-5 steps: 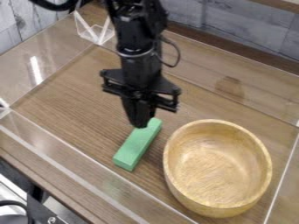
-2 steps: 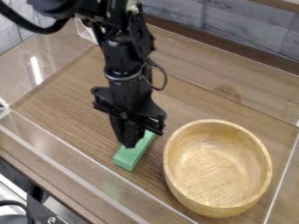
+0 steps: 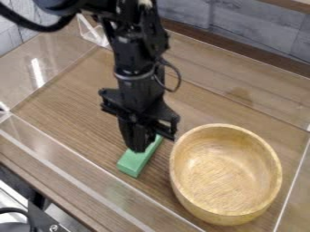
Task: Move green object from inside the wooden bowl to the table next to it
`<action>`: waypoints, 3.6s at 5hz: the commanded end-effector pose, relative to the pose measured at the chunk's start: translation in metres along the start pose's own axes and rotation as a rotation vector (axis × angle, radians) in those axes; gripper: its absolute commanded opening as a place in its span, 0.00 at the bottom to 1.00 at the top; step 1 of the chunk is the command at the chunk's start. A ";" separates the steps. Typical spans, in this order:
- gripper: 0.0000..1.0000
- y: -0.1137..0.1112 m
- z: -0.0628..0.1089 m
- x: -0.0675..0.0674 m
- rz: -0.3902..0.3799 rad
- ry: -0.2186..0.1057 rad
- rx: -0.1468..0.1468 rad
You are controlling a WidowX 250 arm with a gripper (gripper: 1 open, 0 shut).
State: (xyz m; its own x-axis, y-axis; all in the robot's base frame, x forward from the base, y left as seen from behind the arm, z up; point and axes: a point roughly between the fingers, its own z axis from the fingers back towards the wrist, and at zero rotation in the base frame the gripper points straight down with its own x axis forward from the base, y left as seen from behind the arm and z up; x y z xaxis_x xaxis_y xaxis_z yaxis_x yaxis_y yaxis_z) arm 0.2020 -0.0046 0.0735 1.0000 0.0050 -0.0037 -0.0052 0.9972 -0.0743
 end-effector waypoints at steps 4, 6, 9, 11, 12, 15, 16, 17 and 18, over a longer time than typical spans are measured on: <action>1.00 0.019 0.063 0.022 -0.017 -0.159 -0.033; 1.00 0.022 0.050 0.019 -0.005 -0.138 -0.023; 1.00 0.033 0.018 0.026 0.051 -0.125 -0.002; 1.00 0.027 -0.002 0.036 0.201 -0.155 0.014; 1.00 0.026 -0.004 0.039 0.159 -0.166 0.009; 1.00 0.052 0.012 0.046 0.148 -0.180 -0.006; 1.00 0.053 0.019 0.042 0.092 -0.183 -0.002; 1.00 0.054 0.017 0.040 0.044 -0.175 -0.001; 1.00 0.054 0.015 0.038 0.000 -0.165 -0.001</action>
State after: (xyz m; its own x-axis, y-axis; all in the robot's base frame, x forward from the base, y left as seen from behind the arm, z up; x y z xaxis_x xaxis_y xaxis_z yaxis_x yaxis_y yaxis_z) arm 0.2345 0.0469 0.0728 0.9934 0.0160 0.1137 -0.0061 0.9961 -0.0875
